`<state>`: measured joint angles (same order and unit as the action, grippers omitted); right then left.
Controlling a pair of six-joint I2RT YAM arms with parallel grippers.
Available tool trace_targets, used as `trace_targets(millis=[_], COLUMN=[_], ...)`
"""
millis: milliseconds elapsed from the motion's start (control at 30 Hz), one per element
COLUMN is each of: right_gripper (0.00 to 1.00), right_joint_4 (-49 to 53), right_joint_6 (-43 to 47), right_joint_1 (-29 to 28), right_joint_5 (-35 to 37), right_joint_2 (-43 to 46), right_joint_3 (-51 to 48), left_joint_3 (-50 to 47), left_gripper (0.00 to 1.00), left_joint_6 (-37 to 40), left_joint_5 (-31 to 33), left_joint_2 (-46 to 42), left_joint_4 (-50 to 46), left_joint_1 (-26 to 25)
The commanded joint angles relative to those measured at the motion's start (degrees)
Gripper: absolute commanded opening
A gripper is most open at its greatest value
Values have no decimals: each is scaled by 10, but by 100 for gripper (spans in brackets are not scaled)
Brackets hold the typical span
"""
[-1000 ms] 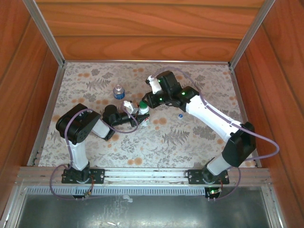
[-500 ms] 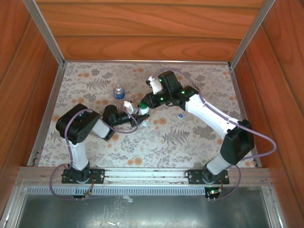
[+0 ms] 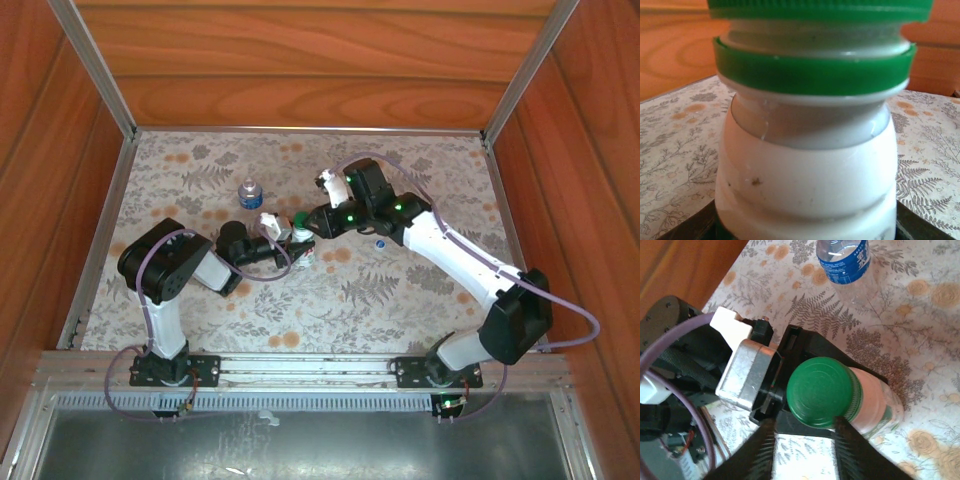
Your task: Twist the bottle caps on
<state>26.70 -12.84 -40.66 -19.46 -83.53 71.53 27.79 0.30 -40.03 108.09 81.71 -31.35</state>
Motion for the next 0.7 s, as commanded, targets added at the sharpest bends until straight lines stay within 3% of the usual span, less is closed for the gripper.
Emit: trace_targets(millis=[0,33,167,200,300,467,667], right_gripper=[47,53,97,100,100,100,99], right_joint_4=[-13,-21,-49,-53,-74,-195,-192], right_joint_6=[-1,-1,-7,-5,14,-2,-5], right_joint_1=[-5,-5,-1,3,10,12,17], right_joint_5=[45,63,111,111,80,62,28], right_joint_2=[18,20,37,40,48,92,94], right_joint_3=[4,2,-5,-5,-12,-85,-90], left_joint_3=[-6,-6,-7,-7,-6,-7,-6], left_gripper=[54,54,54,54,54,54,54], left_joint_6=[0,1,1,1,1,1,0], left_joint_5=[1,2,1,2,2,2,2], left_joint_2=[4,3,2,1,3,1,1], left_joint_4=[-9,-9,-10,-10,-10,-10,-10], left_joint_1=[3,3,3,3,3,4,4])
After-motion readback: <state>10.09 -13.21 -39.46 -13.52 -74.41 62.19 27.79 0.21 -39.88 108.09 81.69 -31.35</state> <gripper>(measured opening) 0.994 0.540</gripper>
